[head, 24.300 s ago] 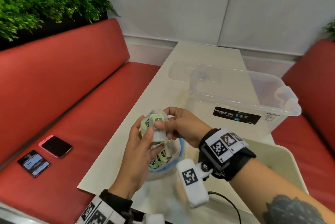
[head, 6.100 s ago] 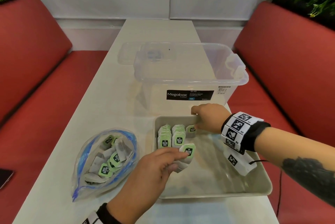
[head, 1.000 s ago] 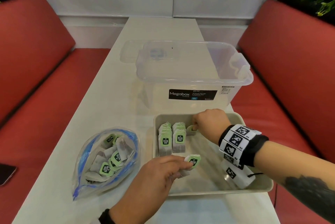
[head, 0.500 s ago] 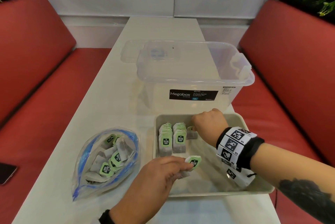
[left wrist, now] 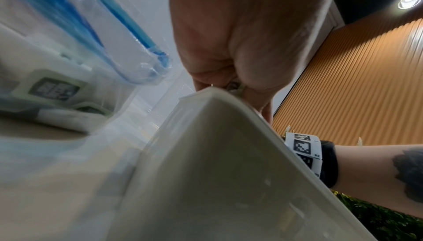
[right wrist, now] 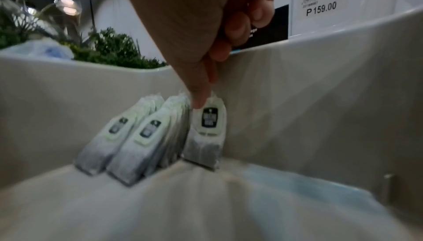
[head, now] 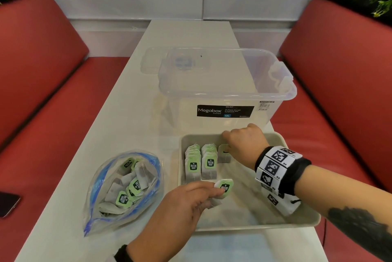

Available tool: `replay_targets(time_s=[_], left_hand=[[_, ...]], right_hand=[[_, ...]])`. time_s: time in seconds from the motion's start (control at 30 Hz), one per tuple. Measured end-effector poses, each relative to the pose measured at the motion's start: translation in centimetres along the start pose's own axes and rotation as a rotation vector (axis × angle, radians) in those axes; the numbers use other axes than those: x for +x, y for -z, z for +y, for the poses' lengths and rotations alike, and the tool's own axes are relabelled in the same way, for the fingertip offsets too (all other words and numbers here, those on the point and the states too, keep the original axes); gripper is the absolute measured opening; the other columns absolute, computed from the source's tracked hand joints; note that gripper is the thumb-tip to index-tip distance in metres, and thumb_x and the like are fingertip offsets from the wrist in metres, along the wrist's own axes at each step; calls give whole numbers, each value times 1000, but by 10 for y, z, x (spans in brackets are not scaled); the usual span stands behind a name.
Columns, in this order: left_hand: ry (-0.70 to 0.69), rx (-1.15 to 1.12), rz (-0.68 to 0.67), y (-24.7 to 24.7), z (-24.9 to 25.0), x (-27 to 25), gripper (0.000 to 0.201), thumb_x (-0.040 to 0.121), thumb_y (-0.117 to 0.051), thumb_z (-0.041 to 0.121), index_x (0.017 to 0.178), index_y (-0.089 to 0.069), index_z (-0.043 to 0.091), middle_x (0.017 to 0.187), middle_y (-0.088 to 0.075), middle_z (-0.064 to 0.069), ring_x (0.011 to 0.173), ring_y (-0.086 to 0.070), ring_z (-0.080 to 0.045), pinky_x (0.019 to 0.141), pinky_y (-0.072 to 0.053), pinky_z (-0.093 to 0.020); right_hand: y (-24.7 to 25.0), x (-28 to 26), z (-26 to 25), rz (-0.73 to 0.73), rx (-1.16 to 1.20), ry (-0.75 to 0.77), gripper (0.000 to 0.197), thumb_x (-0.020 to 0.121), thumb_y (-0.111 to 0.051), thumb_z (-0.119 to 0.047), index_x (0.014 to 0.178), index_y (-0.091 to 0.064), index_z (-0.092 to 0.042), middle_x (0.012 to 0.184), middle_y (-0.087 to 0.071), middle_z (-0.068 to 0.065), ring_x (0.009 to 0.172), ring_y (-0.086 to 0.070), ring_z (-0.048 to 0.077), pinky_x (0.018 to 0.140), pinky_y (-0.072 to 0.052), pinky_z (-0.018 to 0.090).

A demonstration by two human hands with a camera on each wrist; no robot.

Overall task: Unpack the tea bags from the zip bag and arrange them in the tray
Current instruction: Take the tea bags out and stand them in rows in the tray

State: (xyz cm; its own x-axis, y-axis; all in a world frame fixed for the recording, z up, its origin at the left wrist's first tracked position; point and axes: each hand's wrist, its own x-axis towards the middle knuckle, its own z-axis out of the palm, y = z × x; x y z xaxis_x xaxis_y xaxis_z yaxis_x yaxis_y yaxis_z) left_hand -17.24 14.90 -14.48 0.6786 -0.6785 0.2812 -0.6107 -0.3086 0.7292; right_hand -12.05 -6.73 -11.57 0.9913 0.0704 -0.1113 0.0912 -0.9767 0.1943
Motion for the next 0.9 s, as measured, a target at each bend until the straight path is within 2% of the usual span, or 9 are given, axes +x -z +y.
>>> replay_targets(time_s=[0.1, 0.2, 0.27, 0.33, 0.43, 0.57, 0.63, 0.77, 0.9], left_hand=[[29, -94, 12, 4, 1, 3, 46, 82, -59, 5, 115, -62, 37, 115, -50, 43, 107, -50, 17, 85, -36, 2], [54, -108, 15, 9, 3, 10, 47, 83, -55, 18, 119, -51, 48, 122, -48, 37, 109, -51, 14, 89, -36, -2], [63, -87, 21, 11, 2, 14, 47, 83, -54, 21, 119, -47, 51, 121, -46, 41, 109, -50, 15, 89, -35, -1], [70, -69, 25, 12, 1, 16, 46, 83, -55, 19, 119, -51, 48, 117, -49, 42, 109, -50, 15, 89, -35, -1], [76, -68, 33, 11, 0, 16, 42, 84, -61, 8, 111, -65, 41, 110, -58, 33, 108, -52, 13, 88, -37, -2], [119, -56, 23, 13, 2, 18, 46, 82, -64, -2, 101, -70, 39, 117, -48, 33, 108, -41, 27, 87, -31, 4], [132, -42, -15, 14, 5, 20, 48, 83, -64, -1, 104, -66, 42, 116, -45, 35, 105, -37, 32, 86, -28, 5], [131, -58, -21, 15, 11, 22, 57, 84, -63, 1, 103, -55, 54, 112, -50, 31, 108, -42, 23, 88, -29, 3], [144, -33, -16, 14, 5, 18, 55, 84, -63, 1, 104, -57, 52, 119, -48, 35, 114, -38, 23, 91, -28, 3]], right_hand=[[11, -6, 0, 67, 99, -13, 28, 96, -40, -43, 97, -55, -19, 92, -67, 0, 84, -61, 26, 69, -34, 29], [28, -18, -1, 125, 351, 65, 36, 94, -43, -51, 91, -60, -19, 80, -65, 0, 76, -57, 22, 62, -37, 30], [42, -29, -2, 72, 575, 166, 34, 91, -49, -49, 87, -64, -19, 72, -62, -3, 68, -53, 16, 63, -42, 32], [54, -37, -2, -44, 694, 227, 21, 87, -60, -43, 91, -67, -23, 73, -61, -9, 64, -51, 6, 67, -45, 30], [59, -41, -2, -107, 627, 267, 11, 84, -68, -28, 94, -69, -23, 72, -58, -15, 62, -49, 0, 71, -44, 25], [61, -39, 2, -11, 638, 239, 9, 83, -69, -27, 92, -71, -23, 69, -59, -15, 64, -51, 3, 72, -47, 29], [63, -39, 4, 25, 646, 224, 10, 83, -69, -30, 92, -71, -26, 70, -61, -13, 63, -52, 3, 71, -48, 31], [66, -40, 4, 74, 581, 219, 12, 82, -68, -38, 92, -71, -32, 72, -61, -14, 67, -54, 2, 70, -48, 30], [66, -31, 14, 12, 500, 152, 10, 81, -70, -38, 89, -71, -34, 72, -63, -14, 64, -51, 0, 66, -44, 25]])
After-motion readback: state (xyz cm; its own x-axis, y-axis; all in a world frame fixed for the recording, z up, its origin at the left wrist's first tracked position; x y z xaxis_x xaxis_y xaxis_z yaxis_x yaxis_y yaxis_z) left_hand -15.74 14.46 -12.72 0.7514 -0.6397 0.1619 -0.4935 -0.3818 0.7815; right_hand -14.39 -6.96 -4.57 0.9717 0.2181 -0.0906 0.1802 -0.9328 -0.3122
